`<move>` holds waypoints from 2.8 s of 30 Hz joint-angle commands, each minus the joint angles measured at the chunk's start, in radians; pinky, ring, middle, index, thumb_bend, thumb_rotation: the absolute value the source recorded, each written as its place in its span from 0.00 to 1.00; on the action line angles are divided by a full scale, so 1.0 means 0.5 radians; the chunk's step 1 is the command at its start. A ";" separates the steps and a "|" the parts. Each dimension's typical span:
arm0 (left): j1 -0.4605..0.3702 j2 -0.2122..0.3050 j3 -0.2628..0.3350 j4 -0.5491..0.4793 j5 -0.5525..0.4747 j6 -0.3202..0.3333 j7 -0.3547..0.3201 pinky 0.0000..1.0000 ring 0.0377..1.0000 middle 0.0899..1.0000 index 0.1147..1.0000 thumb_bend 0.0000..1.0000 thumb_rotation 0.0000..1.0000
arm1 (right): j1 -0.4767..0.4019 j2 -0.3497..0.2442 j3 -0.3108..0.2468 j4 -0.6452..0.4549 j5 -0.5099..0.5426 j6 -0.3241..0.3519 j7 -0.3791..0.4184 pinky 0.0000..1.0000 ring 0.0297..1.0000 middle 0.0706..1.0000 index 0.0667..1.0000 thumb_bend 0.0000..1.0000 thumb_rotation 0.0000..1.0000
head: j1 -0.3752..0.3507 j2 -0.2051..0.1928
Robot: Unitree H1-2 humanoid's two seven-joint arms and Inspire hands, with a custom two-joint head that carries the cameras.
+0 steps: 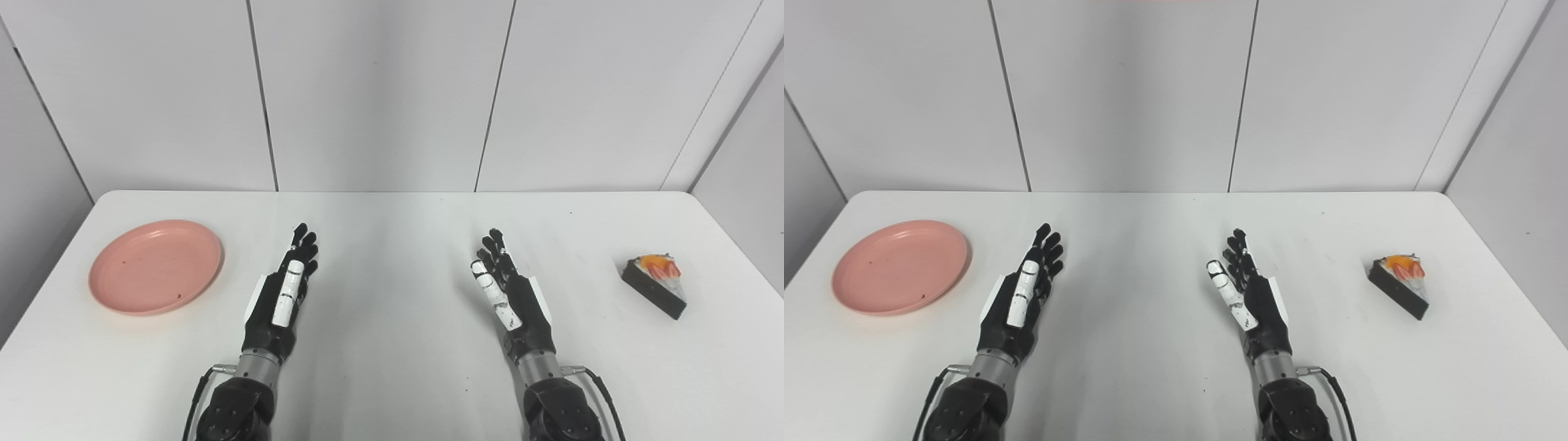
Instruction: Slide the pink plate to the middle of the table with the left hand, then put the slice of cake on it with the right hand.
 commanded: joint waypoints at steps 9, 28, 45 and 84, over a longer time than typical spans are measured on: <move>0.085 0.017 0.006 0.069 -0.009 -0.022 -0.010 1.00 1.00 1.00 1.00 0.57 0.96 | -0.002 0.018 -0.001 0.003 0.006 -0.019 -0.004 0.98 0.95 0.97 1.00 0.58 0.74 | 0.000 0.001; 0.086 0.027 -0.009 0.069 0.010 -0.007 -0.016 1.00 1.00 1.00 1.00 0.59 0.97 | -0.001 0.007 0.001 -0.004 0.015 -0.017 0.014 0.99 0.95 0.97 1.00 0.57 0.75 | 0.002 0.006; 0.092 0.022 -0.010 0.054 0.032 -0.008 -0.003 1.00 1.00 1.00 1.00 0.58 0.98 | 0.003 0.022 -0.011 -0.011 0.030 -0.006 0.001 0.98 0.94 0.96 1.00 0.57 0.74 | 0.002 0.007; -0.231 -0.020 0.229 0.243 -0.027 -0.159 0.245 0.94 0.95 0.95 0.94 0.61 0.92 | 0.030 -0.093 -0.076 0.023 0.182 -0.074 0.128 1.00 0.97 1.00 1.00 0.50 0.75 | 0.616 -0.141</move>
